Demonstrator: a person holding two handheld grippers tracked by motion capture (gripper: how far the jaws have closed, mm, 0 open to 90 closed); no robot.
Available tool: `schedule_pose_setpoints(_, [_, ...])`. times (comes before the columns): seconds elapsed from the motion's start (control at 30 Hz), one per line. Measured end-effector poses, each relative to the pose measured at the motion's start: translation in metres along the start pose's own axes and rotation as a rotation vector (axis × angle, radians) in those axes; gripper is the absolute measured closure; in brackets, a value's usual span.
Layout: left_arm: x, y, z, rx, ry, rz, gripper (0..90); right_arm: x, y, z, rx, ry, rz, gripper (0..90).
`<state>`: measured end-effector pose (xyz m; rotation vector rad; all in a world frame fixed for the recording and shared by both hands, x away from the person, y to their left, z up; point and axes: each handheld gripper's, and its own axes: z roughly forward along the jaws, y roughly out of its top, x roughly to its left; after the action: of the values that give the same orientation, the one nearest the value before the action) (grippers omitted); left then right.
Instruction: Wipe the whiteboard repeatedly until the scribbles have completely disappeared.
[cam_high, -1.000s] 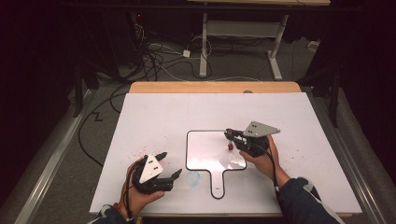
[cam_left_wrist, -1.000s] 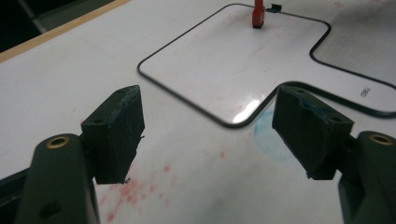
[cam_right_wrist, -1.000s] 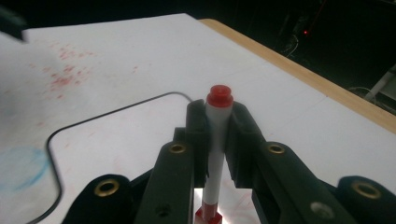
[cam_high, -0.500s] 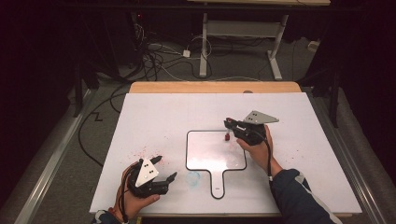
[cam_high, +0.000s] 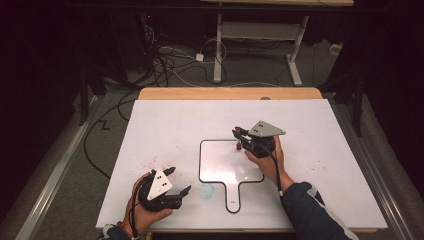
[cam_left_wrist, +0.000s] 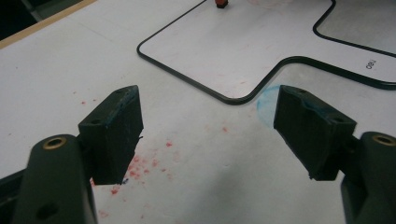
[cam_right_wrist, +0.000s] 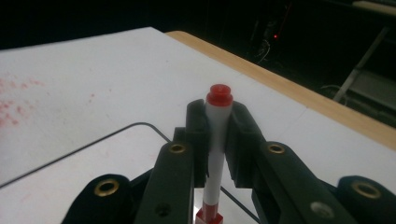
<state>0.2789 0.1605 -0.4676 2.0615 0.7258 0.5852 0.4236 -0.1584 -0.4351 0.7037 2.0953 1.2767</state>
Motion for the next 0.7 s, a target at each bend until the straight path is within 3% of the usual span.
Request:
schedule_pose_setpoints(0.1, [0.0, -0.001, 0.001, 0.009, -0.003, 0.004, 23.1, -0.008, -0.001, -0.001, 0.043, -0.11, -0.049, 81.7])
schedule_pose_setpoints(0.13, [0.0, -0.001, 0.002, 0.012, -0.004, 0.003, 23.1, -0.012, -0.002, -0.003, 0.05, -0.128, -0.042, 81.6])
schedule_pose_setpoints(0.23, [0.0, -0.001, 0.003, 0.015, -0.008, 0.002, 23.2, -0.014, -0.001, -0.008, 0.059, -0.09, -0.01, 81.6])
schedule_pose_setpoints(0.3, [0.0, 0.0, 0.003, 0.016, -0.009, 0.005, 23.1, -0.011, 0.0, -0.011, 0.053, -0.009, 0.019, 81.6])
schedule_pose_setpoints(0.37, [-0.001, 0.0, 0.003, 0.019, -0.004, 0.01, 23.0, -0.009, 0.001, -0.014, 0.068, -0.012, -0.034, 81.6])
schedule_pose_setpoints(0.43, [-0.001, 0.0, 0.004, 0.018, -0.007, 0.005, 22.6, -0.013, -0.001, -0.014, 0.093, -0.081, -0.088, 81.6])
schedule_pose_setpoints(0.5, [0.0, 0.0, 0.004, 0.019, -0.008, 0.005, 22.6, -0.02, -0.004, -0.015, 0.078, -0.091, -0.031, 81.6])
schedule_pose_setpoints(0.57, [0.0, 0.0, 0.005, 0.02, -0.009, 0.005, 22.6, -0.021, -0.005, -0.016, 0.071, -0.079, -0.014, 81.6])
schedule_pose_setpoints(0.63, [0.0, 0.0, 0.005, 0.023, -0.01, 0.007, 22.6, -0.017, -0.005, -0.016, 0.041, 0.001, 0.027, 81.6])
schedule_pose_setpoints(0.7, [-0.001, 0.0, 0.006, 0.024, -0.01, 0.011, 22.6, -0.012, -0.003, -0.014, 0.037, 0.026, 0.009, 81.6])
